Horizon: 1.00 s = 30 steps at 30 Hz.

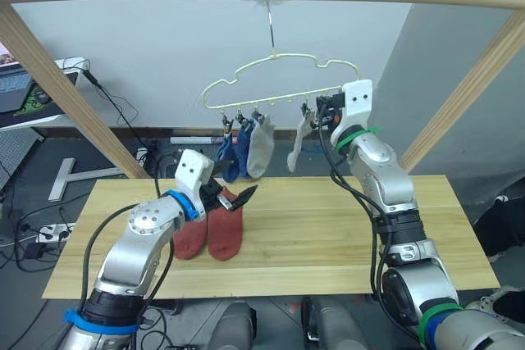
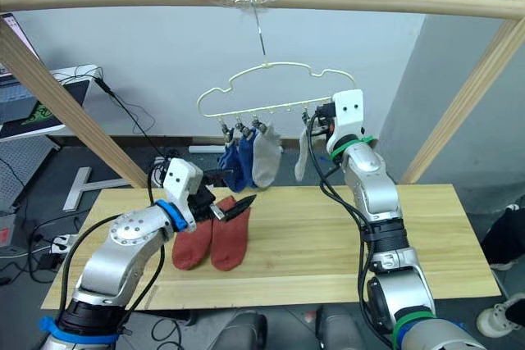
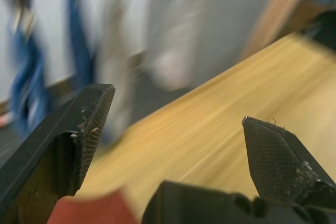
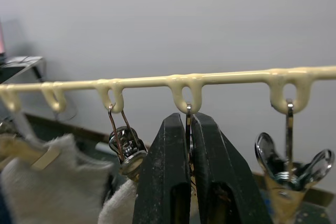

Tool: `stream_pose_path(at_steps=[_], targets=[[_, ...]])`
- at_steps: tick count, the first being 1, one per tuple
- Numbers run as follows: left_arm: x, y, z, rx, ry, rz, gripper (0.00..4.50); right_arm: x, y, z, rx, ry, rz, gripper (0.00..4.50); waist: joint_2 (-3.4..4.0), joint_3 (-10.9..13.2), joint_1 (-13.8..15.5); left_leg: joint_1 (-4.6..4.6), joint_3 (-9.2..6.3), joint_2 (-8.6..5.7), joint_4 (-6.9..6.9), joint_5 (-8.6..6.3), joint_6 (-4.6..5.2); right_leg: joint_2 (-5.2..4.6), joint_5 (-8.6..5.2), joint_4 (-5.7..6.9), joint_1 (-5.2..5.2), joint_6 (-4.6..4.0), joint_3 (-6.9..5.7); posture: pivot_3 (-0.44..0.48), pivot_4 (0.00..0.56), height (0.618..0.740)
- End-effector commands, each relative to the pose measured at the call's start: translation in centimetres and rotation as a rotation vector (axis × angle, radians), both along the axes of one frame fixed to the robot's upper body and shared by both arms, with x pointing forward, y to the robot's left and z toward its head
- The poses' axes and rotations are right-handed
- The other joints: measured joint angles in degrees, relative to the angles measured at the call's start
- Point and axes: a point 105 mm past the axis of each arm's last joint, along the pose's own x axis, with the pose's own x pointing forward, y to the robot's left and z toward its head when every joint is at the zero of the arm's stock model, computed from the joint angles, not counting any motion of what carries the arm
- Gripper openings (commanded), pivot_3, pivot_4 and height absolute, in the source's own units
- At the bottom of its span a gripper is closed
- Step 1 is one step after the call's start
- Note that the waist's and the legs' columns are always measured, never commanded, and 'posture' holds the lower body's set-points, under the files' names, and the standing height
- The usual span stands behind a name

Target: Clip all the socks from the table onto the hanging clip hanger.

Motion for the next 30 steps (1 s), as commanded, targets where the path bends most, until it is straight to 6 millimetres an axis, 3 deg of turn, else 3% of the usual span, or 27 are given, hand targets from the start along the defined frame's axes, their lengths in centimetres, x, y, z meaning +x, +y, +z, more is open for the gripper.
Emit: stream_pose_path(at_steps=[1, 5, 9, 14, 21, 24, 30], targets=[[0.8, 1.5, -3.8, 0.048, 0.073, 0.131, 4.5, -0.5, -0.1, 1.1, 0.007, -0.02, 0.021, 0.01, 0.0, 0.0, 0.1, 0.04, 0.02, -0.01, 0.0, 0.0, 0.0, 0.0, 0.0, 0.01, 0.02, 0.0, -0.04, 0.052, 0.196, 0.74], [1.6, 1.8, -5.4, 0.11, 0.084, 0.161, 4.5, -0.7, 0.2, 1.0, 0.012, -0.008, 0.029, 0.01, -0.01, 0.0, 0.1, -0.03, 0.03, -0.02, 0.02, 0.0, 0.01, -0.03, 0.0, 0.0, -0.01, 0.0, -0.06, 0.048, 0.202, 0.74], [1.5, 1.9, -7.9, 0.072, 0.178, 0.167, 4.5, -0.7, 0.3, 1.0, 0.033, 0.008, 0.02, 0.01, 0.0, 0.0, 0.0, -0.04, -0.02, 0.0, 0.01, 0.0, 0.01, -0.11, 0.0, 0.01, -0.02, 0.0, -0.06, 0.035, 0.203, 0.74], [1.8, 1.1, -8.9, -0.035, 0.238, 0.181, 4.5, -0.6, -0.1, 1.1, 0.04, 0.016, 0.005, 0.01, -0.01, 0.0, -0.2, -0.04, 0.04, -0.01, 0.01, 0.0, 0.01, -0.13, 0.0, -0.01, -0.02, 0.0, -0.07, 0.029, 0.204, 0.74], [0.8, 0.6, -12.6, 0.064, 0.36, 0.101, 4.5, -0.5, -0.5, 1.3, 0.04, 0.025, -0.009, 0.01, 0.0, 0.0, -0.1, 0.1, 0.04, -0.02, 0.02, 0.0, 0.02, -0.11, 0.0, 0.06, 0.07, 0.0, -0.09, 0.011, 0.204, 0.74], [0.2, 0.1, -13.1, 0.058, 0.385, 0.067, 3.91, -0.6, -0.7, 1.2, 0.039, 0.028, -0.012, 0.0, 0.0, 0.0, -0.2, 0.14, 0.11, -0.03, 0.02, 0.0, 0.02, -0.11, 0.0, 0.05, 0.1, 0.01, -0.05, 0.004, 0.201, 0.74], [-0.7, -0.6, -12.8, 0.004, 0.386, 0.016, 2.07, -0.7, -1.2, 1.1, 0.033, 0.033, -0.024, 0.0, 0.01, 0.0, -0.2, 0.14, 0.1, -0.02, 0.01, 0.0, 0.02, -0.13, 0.0, 0.04, 0.1, 0.01, -0.04, 0.001, 0.198, 0.74]])
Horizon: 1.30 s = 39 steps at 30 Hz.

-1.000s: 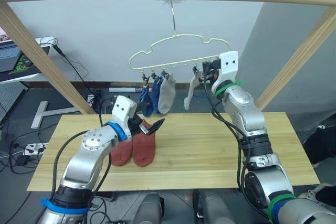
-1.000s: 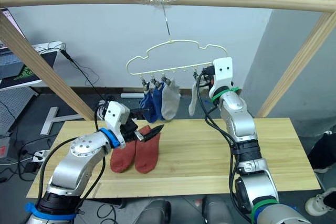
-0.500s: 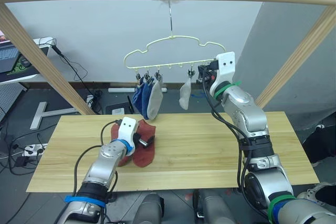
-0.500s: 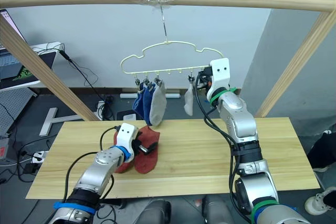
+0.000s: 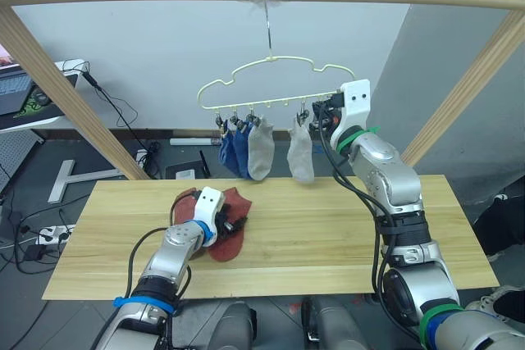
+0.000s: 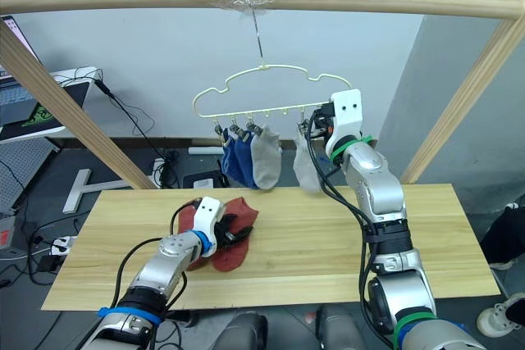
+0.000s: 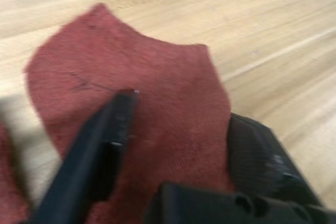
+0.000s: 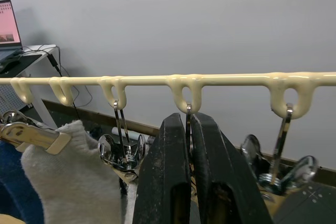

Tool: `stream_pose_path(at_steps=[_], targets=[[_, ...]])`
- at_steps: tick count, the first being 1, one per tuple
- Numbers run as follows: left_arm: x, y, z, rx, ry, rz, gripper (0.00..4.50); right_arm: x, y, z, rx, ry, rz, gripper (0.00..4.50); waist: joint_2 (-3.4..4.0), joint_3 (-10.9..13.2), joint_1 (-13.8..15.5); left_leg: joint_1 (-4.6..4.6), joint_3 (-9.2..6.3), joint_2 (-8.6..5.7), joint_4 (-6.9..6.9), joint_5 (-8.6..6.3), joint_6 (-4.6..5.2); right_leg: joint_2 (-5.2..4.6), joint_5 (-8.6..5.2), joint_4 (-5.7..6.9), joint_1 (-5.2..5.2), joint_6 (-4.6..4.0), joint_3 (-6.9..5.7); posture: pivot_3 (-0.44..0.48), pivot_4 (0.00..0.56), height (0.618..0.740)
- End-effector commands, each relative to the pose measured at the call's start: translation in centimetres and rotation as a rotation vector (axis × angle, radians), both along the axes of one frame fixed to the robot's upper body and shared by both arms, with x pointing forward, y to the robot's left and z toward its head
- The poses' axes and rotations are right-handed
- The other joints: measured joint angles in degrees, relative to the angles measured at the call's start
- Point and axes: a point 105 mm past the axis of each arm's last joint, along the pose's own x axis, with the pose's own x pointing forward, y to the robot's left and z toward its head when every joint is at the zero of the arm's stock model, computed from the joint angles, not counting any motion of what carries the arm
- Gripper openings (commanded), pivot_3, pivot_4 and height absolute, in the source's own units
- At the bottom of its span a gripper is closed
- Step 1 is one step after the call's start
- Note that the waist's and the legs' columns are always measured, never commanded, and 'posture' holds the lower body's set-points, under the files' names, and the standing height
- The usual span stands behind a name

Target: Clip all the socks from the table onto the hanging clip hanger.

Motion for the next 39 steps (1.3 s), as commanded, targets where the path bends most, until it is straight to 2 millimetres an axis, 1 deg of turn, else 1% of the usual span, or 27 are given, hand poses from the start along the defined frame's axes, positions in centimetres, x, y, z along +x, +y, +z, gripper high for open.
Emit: stream_pose_path(at_steps=[1, 4, 7, 10, 11, 13, 14, 16, 17, 20, 22, 25, 27, 29, 33, 39], targets=[[-2.0, -0.7, -1.3, -0.019, 0.057, -0.059, 1.7, -0.3, -1.0, 1.0, 0.008, -0.036, -0.02, 0.0, 0.0, 0.0, 0.0, 0.0, -0.01, 0.0, 0.0, 0.0, 0.0, -0.01, 0.0, 0.0, 0.0, 0.0, 0.0, 0.004, 0.191, 0.74], [-2.8, -1.3, -1.0, -0.007, 0.034, -0.121, 0.79, -0.3, -1.0, 0.9, 0.005, -0.035, -0.017, 0.0, 0.0, 0.0, 0.0, 0.0, 0.0, 0.01, -0.01, 0.0, 0.0, -0.01, 0.0, -0.01, 0.0, 0.0, 0.0, 0.009, 0.186, 0.74], [-2.4, -2.0, 0.6, -0.107, -0.004, -0.088, 0.01, -0.4, -0.8, 1.0, 0.008, -0.033, -0.006, 0.0, 0.0, 0.0, 0.1, -0.02, -0.03, 0.01, 0.0, 0.0, 0.0, -0.01, 0.0, -0.01, -0.01, 0.0, -0.01, 0.009, 0.186, 0.74], [-2.1, -3.5, 3.4, -0.184, -0.108, -0.137, 0.01, -0.7, -0.8, 0.9, -0.006, -0.014, 0.027, 0.0, 0.0, 0.0, 0.1, -0.07, -0.04, 0.02, 0.02, 0.0, 0.0, -0.01, 0.0, -0.03, -0.03, 0.0, -0.01, 0.009, 0.186, 0.74], [-2.1, -3.8, 3.9, -0.197, -0.125, -0.145, 0.01, -0.7, -0.8, 0.9, -0.009, -0.008, 0.033, 0.0, 0.0, 0.0, 0.2, -0.1, -0.06, 0.01, 0.02, 0.0, 0.0, -0.01, 0.0, -0.03, -0.03, 0.0, -0.02, 0.009, 0.186, 0.74], [-2.3, -4.8, 5.5, -0.197, -0.195, -0.204, 0.01, -0.9, -1.3, 0.9, 0.009, 0.033, 0.052, 0.0, 0.0, 0.0, 0.2, -0.14, -0.1, 0.01, 0.03, 0.0, 0.0, -0.01, 0.0, -0.06, -0.04, 0.0, 0.0, 0.002, 0.189, 0.74], [-2.6, -5.8, 7.1, -0.228, -0.251, -0.242, 0.01, -1.0, -1.9, 1.0, 0.024, 0.068, 0.06, 0.0, 0.0, 0.0, 0.2, -0.16, -0.1, 0.02, 0.02, 0.0, 0.0, -0.01, 0.0, -0.07, -0.05, 0.0, 0.01, 0.002, 0.189, 0.74], [-3.1, -7.1, 9.6, -0.274, -0.338, -0.296, 0.01, -1.0, -2.7, 1.4, 0.04, 0.115, 0.072, 0.0, 0.0, 0.0, 0.2, -0.2, -0.15, 0.02, 0.01, 0.0, 0.0, -0.02, 0.0, -0.1, -0.05, -0.01, 0.03, 0.002, 0.189, 0.74], [-3.3, -7.5, 10.4, -0.287, -0.371, -0.314, 0.01, -1.0, -3.0, 1.6, 0.044, 0.131, 0.076, 0.0, 0.0, 0.0, 0.3, -0.23, -0.17, 0.01, 0.02, 0.0, 0.0, -0.04, 0.0, -0.13, -0.04, -0.01, 0.02, -0.006, 0.191, 0.74], [-3.8, -9.1, 13.3, -0.287, -0.516, -0.383, 0.01, -1.1, -3.4, 1.5, 0.18, 0.287, 0.11, 0.0, 0.0, 0.0, 0.3, -0.24, -0.15, 0.0, 0.02, 0.0, 0.0, -0.04, 0.0, -0.18, -0.03, -0.01, 0.04, -0.006, 0.191, 0.74], [-4.0, -9.7, 14.4, -0.298, -0.567, -0.401, 0.01, -1.5, -3.2, 1.3, 0.23, 0.361, 0.138, 0.0, 0.0, 0.0, 0.3, -0.25, -0.17, 0.02, 0.01, 0.0, 0.0, -0.02, 0.0, -0.17, -0.04, -0.01, 0.02, -0.006, 0.191, 0.74], [-4.0, -10.4, 15.3, -0.314, -0.602, -0.405, 0.01, -1.9, -2.9, 1.0, 0.283, 0.438, 0.17, 0.0, 0.0, 0.0, 0.3, -0.26, -0.17, 0.02, 0.01, 0.0, 0.01, 0.0, 0.0, -0.17, -0.03, -0.01, 0.01, -0.01, 0.193, 0.74], [-4.0, -11.2, 16.3, -0.316, -0.65, -0.418, 0.01, -2.0, -3.1, 1.0, 0.287, 0.45, 0.161, 0.0, 0.0, 0.0, 0.3, -0.27, -0.15, 0.0, 0.01, 0.0, 0.01, 0.01, 0.0, -0.18, -0.03, -0.01, 0.03, -0.01, 0.193, 0.74], [-3.8, -11.8, 17.1, -0.334, -0.676, -0.411, 0.01, -1.9, -3.4, 1.0, 0.349, 0.493, 0.155, 0.0, 0.0, 0.0, 0.4, -0.31, -0.16, -0.07, 0.04, 0.01, 0.03, 0.08, 0.0, -0.17, -0.03, 0.0, 0.0, -0.014, 0.195, 0.74], [-3.4, -12.1, 17.4, -0.346, -0.69, -0.393, 0.01, -2.2, -3.5, 1.4, 0.422, 0.543, 0.17, 0.0, 0.0, 0.0, 0.4, -0.34, -0.11, -0.11, 0.09, 0.01, 0.06, 0.08, 0.01, -0.2, -0.03, 0.0, 0.0, -0.019, 0.196, 0.74], [-2.7, -12.4, 17.8, -0.354, -0.7, -0.391, 0.01, -2.7, -3.1, 1.4, 0.45, 0.575, 0.187, 0.0, 0.0, 0.0, 0.5, -0.34, -0.17, -0.07, 0.02, 0.01, 0.07, 0.11, 0.0, -0.19, -0.04, 0.0, -0.05, -0.029, 0.199, 0.74]])
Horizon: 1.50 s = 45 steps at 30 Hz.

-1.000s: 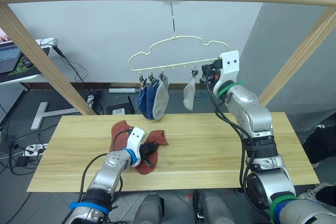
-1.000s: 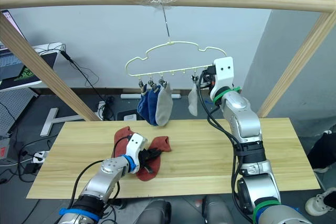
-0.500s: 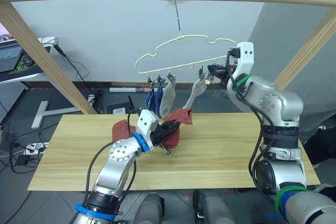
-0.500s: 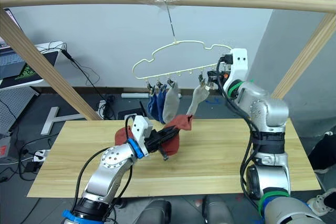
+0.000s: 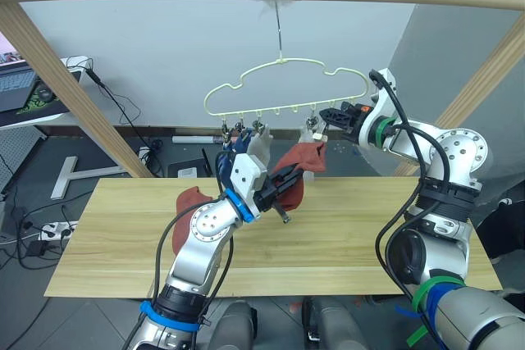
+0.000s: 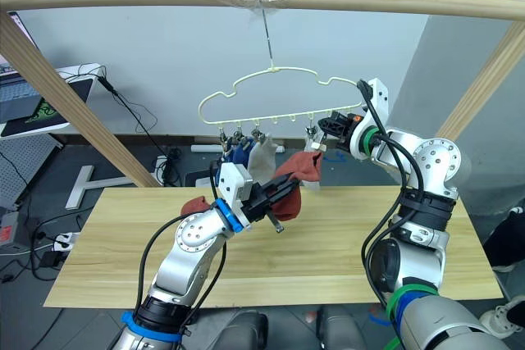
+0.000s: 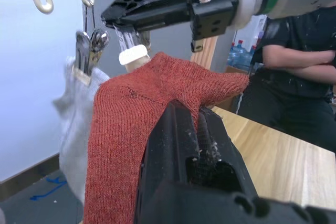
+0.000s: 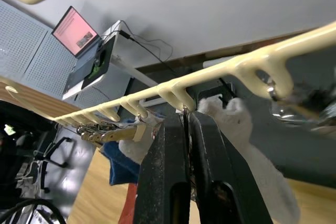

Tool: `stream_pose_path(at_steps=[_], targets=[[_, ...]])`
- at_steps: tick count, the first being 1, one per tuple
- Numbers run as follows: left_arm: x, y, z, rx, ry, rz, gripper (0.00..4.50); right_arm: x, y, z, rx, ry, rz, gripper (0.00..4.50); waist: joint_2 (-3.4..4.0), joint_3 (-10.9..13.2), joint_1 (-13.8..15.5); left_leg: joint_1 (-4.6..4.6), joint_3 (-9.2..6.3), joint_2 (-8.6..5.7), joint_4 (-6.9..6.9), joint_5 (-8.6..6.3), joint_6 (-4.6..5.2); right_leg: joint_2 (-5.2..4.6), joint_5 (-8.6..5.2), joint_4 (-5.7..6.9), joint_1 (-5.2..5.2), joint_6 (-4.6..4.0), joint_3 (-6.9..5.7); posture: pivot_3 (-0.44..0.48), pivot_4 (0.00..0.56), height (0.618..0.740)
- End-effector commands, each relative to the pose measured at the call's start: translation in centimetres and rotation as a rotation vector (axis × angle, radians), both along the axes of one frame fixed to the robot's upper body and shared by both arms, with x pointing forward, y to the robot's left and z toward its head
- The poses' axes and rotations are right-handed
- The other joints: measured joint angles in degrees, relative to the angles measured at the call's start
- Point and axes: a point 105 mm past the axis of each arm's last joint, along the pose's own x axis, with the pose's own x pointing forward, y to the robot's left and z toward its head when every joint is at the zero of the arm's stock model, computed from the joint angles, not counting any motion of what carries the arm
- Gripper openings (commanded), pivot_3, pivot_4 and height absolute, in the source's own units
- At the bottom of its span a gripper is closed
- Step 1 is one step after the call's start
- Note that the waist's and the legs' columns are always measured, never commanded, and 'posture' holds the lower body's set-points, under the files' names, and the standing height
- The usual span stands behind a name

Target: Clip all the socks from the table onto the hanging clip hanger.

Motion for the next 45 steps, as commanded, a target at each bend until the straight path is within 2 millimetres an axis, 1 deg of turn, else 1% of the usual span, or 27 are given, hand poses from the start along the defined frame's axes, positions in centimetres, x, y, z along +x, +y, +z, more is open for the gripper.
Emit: stream_pose_path(at_steps=[1, 8, 14, 16, 19, 21, 22, 25, 26, 28, 29, 30, 34, 38, 39, 40, 41, 45], targets=[[0.1, -0.5, 1.4, -0.016, -0.057, -0.017, 0.01, -0.3, -0.4, 0.2, 0.012, 0.015, -0.015, 0.0, 0.0, 0.0, 0.0, -0.01, 0.0, 0.0, 0.01, 0.0, 0.0, 0.0, 0.0, 0.0, 0.0, 0.0, 0.0, -0.031, 0.199, 0.74], [0.5, -0.6, 1.8, -0.04, -0.06, -0.003, 0.01, -0.6, -0.2, 0.3, 0.029, 0.031, -0.013, 0.0, 0.0, 0.0, -0.1, -0.02, 0.03, -0.02, 0.01, 0.0, 0.01, 0.0, 0.0, -0.03, 0.0, 0.01, 0.01, -0.036, 0.202, 0.74], [0.5, -0.7, 2.0, -0.045, -0.071, -0.006, 0.01, -0.8, -0.1, 0.5, 0.073, 0.051, 0.005, 0.0, 0.01, 0.0, -0.2, -0.02, 0.02, -0.02, 0.0, 0.0, 0.01, 0.0, 0.0, -0.04, 0.0, 0.01, 0.01, -0.036, 0.206, 0.74], [0.5, -0.7, 2.2, -0.047, -0.076, -0.006, 0.01, -1.0, -0.1, 0.5, 0.063, 0.049, 0.013, 0.0, 0.01, 0.0, -0.2, -0.02, 0.03, -0.02, 0.0, 0.0, 0.01, 0.0, 0.0, -0.04, 0.0, 0.01, 0.01, -0.036, 0.208, 0.74], [0.5, -0.8, 2.3, -0.048, -0.078, -0.009, 0.0, -1.0, -0.2, 0.5, 0.065, 0.053, 0.011, 0.76, 0.01, 0.0, -0.3, -0.02, 0.03, -0.02, 0.0, 0.0, 0.02, 0.0, -0.01, -0.04, 0.0, 0.01, 0.01, -0.036, 0.208, 0.74], [0.5, -1.0, 2.3, -0.049, -0.079, -0.014, 0.0, -1.0, -0.3, 0.6, 0.083, 0.05, 0.014, 1.53, 0.02, 0.0, -0.5, -0.03, 0.03, -0.02, -0.01, 0.0, 0.02, 0.0, -0.01, -0.05, 0.0, 0.01, 0.02, -0.036, 0.208, 0.74], [0.3, -1.2, 2.5, -0.053, -0.078, -0.023, 0.0, -0.9, -0.5, 0.9, 0.089, 0.038, 0.015, 2.0, 0.04, 0.0, -0.6, -0.03, 0.04, -0.02, -0.02, 0.0, 0.02, 0.0, -0.01, -0.05, -0.01, 0.01, 0.02, -0.036, 0.208, 0.74], [0.0, -1.8, 2.7, -0.06, -0.071, -0.052, 0.0, -0.9, -1.1, 1.6, 0.104, 0.007, 0.014, 3.0, 0.11, 0.1, -0.7, -0.05, 0.06, -0.02, -0.03, 0.0, 0.02, 0.01, -0.01, -0.05, -0.04, 0.01, 0.02, -0.036, 0.208, 0.74], [-0.1, -1.9, 2.7, -0.06, -0.069, -0.056, 0.0, -0.9, -1.2, 1.7, 0.107, 0.003, 0.015, 3.43, 0.12, 0.1, -0.8, -0.06, 0.06, -0.02, -0.03, 0.0, 0.02, 0.01, -0.01, -0.06, -0.04, 0.01, 0.02, -0.038, 0.207, 0.74], [-0.1, -2.3, 2.8, -0.087, -0.034, -0.069, 0.0, -1.1, -1.6, 2.0, 0.101, -0.023, 0.02, 4.19, 0.16, 0.1, -0.8, -0.05, 0.06, -0.01, -0.03, 0.0, 0.03, 0.03, -0.01, -0.06, -0.04, 0.02, 0.02, -0.038, 0.207, 0.74], [0.1, -2.4, 2.9, -0.124, 0.01, -0.068, 0.0, -1.3, -1.8, 2.2, 0.098, -0.041, 0.023, 4.46, 0.18, 0.1, -0.8, -0.05, 0.07, -0.01, -0.03, 0.0, 0.03, 0.04, -0.01, -0.06, -0.04, 0.02, 0.01, -0.038, 0.207, 0.74], [0.3, -2.5, 3.0, -0.149, 0.042, -0.067, 0.0, -1.5, -2.0, 2.3, 0.096, -0.053, 0.026, 4.46, 0.2, 0.1, -0.8, -0.04, 0.07, 0.0, -0.03, 0.0, 0.03, 0.05, -0.01, -0.06, -0.04, 0.02, 0.01, -0.038, 0.207, 0.74], [1.4, -2.8, 2.8, -0.309, 0.274, -0.072, 0.0, -2.2, -2.8, 2.7, 0.045, -0.122, 0.017, 4.46, 0.21, 0.1, -0.9, -0.08, 0.05, -0.01, -0.02, 0.0, 0.04, 0.06, -0.15, -0.08, -0.04, 0.26, 0.02, -0.053, 0.2, 0.74], [1.9, -3.4, 1.9, -0.318, 0.354, -0.1, 0.0, -3.0, -3.2, 2.6, -0.046, -0.195, 0.013, 4.46, 0.21, 0.1, -0.9, -0.06, 0.08, -0.01, -0.02, -0.01, 0.04, 0.09, -0.16, -0.08, -0.04, 0.28, 0.0, -0.057, 0.196, 0.74], [2.1, -3.3, 1.6, -0.32, 0.368, -0.093, 0.51, -3.2, -3.3, 2.5, -0.059, -0.208, 0.004, 4.5, 0.21, 0.1, -0.9, -0.05, 0.09, -0.01, -0.03, -0.01, 0.04, 0.1, -0.17, -0.08, -0.04, 0.29, 0.0, -0.057, 0.196, 0.74], [2.3, -3.3, 1.4, -0.322, 0.375, -0.088, 0.69, -3.3, -3.3, 2.4, -0.067, -0.216, -0.002, 4.5, 0.21, 0.1, -1.0, -0.04, 0.11, -0.01, -0.03, -0.01, 0.04, 0.1, -0.17, -0.08, -0.04, 0.29, 0.0, -0.057, 0.196, 0.74], [2.5, -3.1, 1.1, -0.312, 0.375, -0.083, 0.96, -3.5, -3.4, 2.1, -0.123, -0.234, -0.011, 4.5, 0.21, 0.1, -1.1, -0.04, 0.13, -0.01, -0.02, -0.01, 0.04, 0.11, -0.17, -0.08, -0.04, 0.29, 0.0, -0.063, 0.192, 0.74], [2.6, -2.6, 0.3, -0.266, 0.372, -0.082, 2.16, -4.3, -3.6, 0.6, -0.267, -0.28, -0.027, 4.5, 0.21, 0.1, -1.2, -0.02, 0.17, -0.01, -0.01, -0.01, 0.04, 0.14, -0.18, -0.07, -0.05, 0.31, 0.01, -0.069, 0.186, 0.74]])
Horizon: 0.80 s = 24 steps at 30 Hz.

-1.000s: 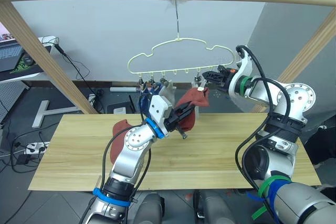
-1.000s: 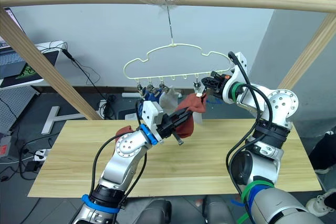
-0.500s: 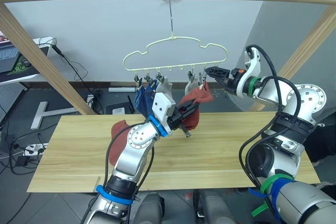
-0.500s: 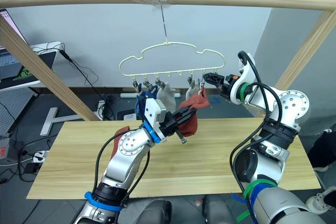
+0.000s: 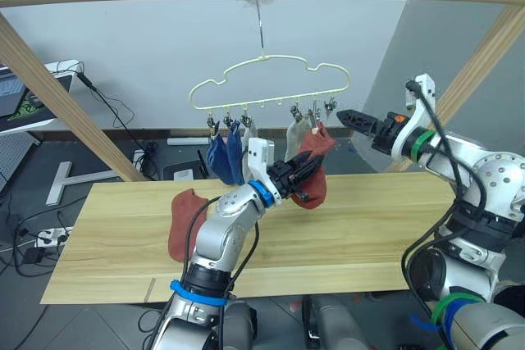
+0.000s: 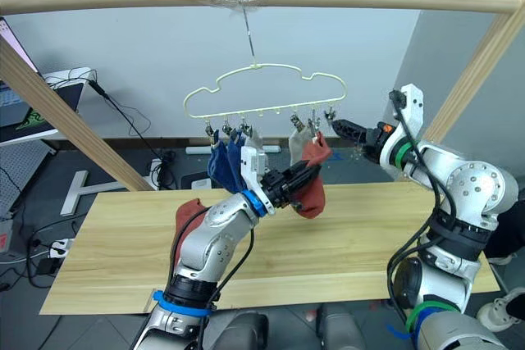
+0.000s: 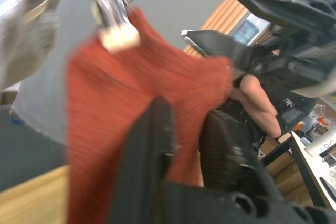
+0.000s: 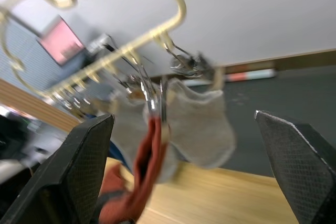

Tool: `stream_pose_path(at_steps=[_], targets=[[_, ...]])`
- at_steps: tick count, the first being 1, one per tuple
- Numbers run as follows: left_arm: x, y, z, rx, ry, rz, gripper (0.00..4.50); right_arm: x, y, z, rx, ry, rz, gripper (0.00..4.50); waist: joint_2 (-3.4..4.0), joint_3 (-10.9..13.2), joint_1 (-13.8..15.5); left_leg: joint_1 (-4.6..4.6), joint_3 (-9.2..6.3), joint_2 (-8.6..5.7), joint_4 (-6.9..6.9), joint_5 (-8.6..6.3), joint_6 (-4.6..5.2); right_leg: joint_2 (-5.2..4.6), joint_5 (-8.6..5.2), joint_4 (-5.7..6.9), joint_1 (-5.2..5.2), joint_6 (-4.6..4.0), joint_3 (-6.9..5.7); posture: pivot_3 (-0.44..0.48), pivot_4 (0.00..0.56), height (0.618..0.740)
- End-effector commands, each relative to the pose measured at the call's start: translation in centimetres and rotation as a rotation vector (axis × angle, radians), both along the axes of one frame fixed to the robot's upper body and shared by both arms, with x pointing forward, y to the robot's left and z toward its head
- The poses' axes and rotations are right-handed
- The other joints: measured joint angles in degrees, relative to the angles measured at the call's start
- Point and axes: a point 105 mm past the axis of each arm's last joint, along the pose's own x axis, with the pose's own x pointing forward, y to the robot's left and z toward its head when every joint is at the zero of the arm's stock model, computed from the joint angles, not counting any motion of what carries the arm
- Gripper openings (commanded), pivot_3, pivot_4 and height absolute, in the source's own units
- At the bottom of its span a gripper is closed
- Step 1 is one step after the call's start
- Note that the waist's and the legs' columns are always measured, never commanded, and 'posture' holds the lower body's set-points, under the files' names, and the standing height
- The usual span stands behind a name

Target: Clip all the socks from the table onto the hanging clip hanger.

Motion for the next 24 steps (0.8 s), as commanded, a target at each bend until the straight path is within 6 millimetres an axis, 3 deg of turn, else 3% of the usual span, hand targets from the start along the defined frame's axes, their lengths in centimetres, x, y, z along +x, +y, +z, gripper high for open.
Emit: stream_pose_path(at_steps=[1, 8, 16, 19, 20, 24], targets=[[-0.1, 0.4, 0.5, 0.013, -0.051, -0.015, 2.5, -0.8, 0.1, 0.4, -0.102, -0.115, -0.007, 4.5, 0.0, 0.0, 0.0, 0.0, -0.02, 0.0, 0.0, 0.0, 0.0, 0.0, 0.0, -0.01, 0.0, 0.01, 0.0, -0.069, 0.186, 0.74], [-0.4, 2.4, 0.5, 0.058, -0.073, 0.003, 4.45, -1.0, 0.3, -1.0, -0.257, -0.22, -0.026, 4.5, 0.0, 0.0, -0.1, 0.01, 0.03, 0.02, 0.02, 0.0, 0.0, 0.0, -0.01, -0.04, 0.0, 0.02, 0.03, -0.066, 0.182, 0.74], [-1.7, 7.1, 2.0, 0.203, -0.176, 0.025, 4.45, -0.7, 1.6, -1.0, -0.338, -0.407, -0.095, 4.5, -0.01, 0.0, -0.4, 0.05, 0.01, 0.1, -0.01, 0.01, -0.02, 0.06, -0.01, -0.04, -0.02, 0.02, 0.05, -0.057, 0.178, 0.74], [-2.3, 9.4, 3.7, 0.272, -0.241, 0.036, 4.5, -0.3, 2.1, -1.3, -0.375, -0.458, -0.141, 3.91, -0.01, 0.0, -0.2, 0.02, 0.0, 0.09, 0.02, 0.02, -0.03, 0.04, -0.01, -0.04, -0.04, 0.02, 0.03, -0.022, 0.177, 0.74], [-2.4, 10.0, 4.4, 0.299, -0.269, 0.044, 4.5, -0.1, 2.3, -1.4, -0.37, -0.471, -0.161, 3.91, -0.04, 0.0, -0.2, 0.02, 0.01, 0.08, 0.03, 0.02, -0.03, 0.01, -0.01, -0.04, -0.04, 0.02, 0.04, 0.001, 0.182, 0.74], [-2.9, 10.6, 5.9, 0.312, -0.307, 0.055, 4.5, 0.5, 2.6, -0.9, -0.339, -0.515, -0.215, 3.91, -0.05, 0.0, 0.4, 0.02, -0.01, 0.09, 0.02, 0.02, -0.04, -0.01, -0.01, -0.06, -0.04, 0.02, 0.04, 0.016, 0.187, 0.74]])
